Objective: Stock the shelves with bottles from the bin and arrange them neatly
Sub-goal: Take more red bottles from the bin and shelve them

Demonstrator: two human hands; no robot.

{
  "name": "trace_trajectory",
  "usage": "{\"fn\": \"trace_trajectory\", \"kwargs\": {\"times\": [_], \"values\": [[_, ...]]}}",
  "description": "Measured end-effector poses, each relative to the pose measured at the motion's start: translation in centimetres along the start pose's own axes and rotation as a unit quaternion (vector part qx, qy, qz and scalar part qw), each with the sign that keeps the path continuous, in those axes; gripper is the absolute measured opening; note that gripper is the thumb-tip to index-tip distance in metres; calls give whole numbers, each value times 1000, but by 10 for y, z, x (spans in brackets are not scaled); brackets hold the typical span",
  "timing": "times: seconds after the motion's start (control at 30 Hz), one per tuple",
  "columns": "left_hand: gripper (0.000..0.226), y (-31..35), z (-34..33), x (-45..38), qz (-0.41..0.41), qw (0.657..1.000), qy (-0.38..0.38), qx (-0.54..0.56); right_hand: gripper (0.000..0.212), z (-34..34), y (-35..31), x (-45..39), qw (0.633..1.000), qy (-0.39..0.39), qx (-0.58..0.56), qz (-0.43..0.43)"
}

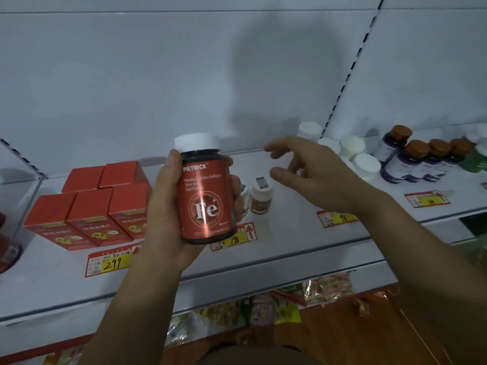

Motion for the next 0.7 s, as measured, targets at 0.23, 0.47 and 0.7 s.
{"fn": "trace_trajectory", "kwargs": {"times": [0.23,0.47,0.7], "values": [[74,-33,-45,-15,92,984,1,-152,29,25,-49,64,938,225,-257,-56],[73,-65,-110,-23,174,976,-121,-42,22,57,-37,165,910,329,-178,-181],[104,-119,-156,-56,241,961,-137,15,23,85,-4,288,860,387,-89,-320]]}}
Point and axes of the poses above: each hand's wrist, its own x-axis away from the middle knuckle, its own z-axis out of the back of the hand, y = z × x, the point moved 6 cm from there along -x, towards the middle knuckle, and after that the axes turned 8 degrees about z, right-handed, at the moved point
